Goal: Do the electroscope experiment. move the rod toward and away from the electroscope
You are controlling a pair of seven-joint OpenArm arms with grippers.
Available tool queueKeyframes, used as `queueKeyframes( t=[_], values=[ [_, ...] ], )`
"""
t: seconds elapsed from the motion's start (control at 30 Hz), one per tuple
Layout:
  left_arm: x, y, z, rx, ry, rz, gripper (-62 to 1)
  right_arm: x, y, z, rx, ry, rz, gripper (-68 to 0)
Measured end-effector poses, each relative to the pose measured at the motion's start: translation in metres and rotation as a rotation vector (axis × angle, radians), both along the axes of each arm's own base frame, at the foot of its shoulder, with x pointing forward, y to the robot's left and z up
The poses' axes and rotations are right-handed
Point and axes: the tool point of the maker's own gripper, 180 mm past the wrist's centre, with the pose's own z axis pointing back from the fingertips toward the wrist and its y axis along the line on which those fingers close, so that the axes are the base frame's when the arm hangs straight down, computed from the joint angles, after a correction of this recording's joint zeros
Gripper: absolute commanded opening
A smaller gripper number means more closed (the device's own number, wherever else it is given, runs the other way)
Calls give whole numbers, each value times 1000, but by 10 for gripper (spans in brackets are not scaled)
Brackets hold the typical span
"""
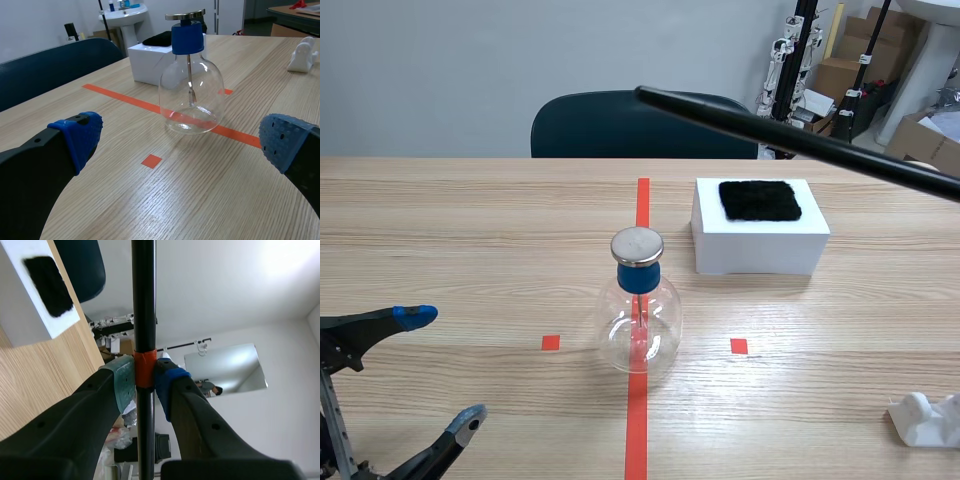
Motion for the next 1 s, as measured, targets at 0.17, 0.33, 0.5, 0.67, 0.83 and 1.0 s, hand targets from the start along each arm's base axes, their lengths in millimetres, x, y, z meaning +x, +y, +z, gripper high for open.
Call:
queueKeyframes(
  t=[0.17, 0.33, 0.5, 0.67, 0.83, 1.0],
  values=[
    [0, 0, 0, 0, 0, 0, 14, -1, -20, 10, -7, -25, -51, -678],
    [0, 0, 0, 0, 0, 0, 14, -2, -29, 12, -27, -27, -75, -678],
    [0, 0, 0, 0, 0, 0, 14, -1, -35, 11, -31, -22, -105, -678],
    [0, 0, 0, 0, 0, 0, 14, -1, -35, 11, -29, -22, -109, -678],
    [0, 0, 0, 0, 0, 0, 14, -1, -39, 11, -30, -18, -130, -678],
    [0, 0, 0, 0, 0, 0, 14, 0, -41, 11, -33, -16, -139, -678]
  ],
)
